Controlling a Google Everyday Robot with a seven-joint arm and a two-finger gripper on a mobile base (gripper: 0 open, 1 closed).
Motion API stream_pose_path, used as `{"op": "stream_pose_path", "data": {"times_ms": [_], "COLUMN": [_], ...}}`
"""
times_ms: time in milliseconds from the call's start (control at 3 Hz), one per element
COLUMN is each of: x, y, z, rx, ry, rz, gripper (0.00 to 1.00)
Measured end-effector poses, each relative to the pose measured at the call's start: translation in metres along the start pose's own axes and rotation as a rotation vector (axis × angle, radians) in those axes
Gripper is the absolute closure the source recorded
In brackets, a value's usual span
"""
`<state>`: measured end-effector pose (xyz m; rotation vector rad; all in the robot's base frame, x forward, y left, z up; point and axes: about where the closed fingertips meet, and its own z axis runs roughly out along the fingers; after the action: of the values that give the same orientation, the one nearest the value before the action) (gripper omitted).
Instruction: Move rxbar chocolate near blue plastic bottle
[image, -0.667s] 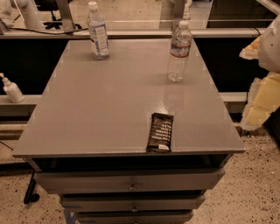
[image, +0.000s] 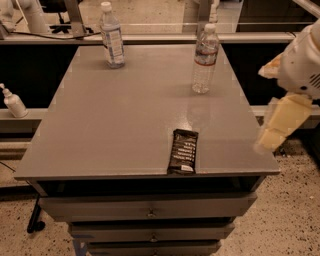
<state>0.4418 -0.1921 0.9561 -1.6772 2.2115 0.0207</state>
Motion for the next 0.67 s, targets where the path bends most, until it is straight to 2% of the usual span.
{"op": "stream_pose_path", "data": {"times_ms": [333, 667], "x": [-0.04, -0.074], "y": [0.017, 0.032], "z": [0.045, 0.084], "rx": [-0.067, -0.127], "ry": [-0.129, -0.221], "rz": [0.029, 0.045], "gripper": [0.0, 0.0]}}
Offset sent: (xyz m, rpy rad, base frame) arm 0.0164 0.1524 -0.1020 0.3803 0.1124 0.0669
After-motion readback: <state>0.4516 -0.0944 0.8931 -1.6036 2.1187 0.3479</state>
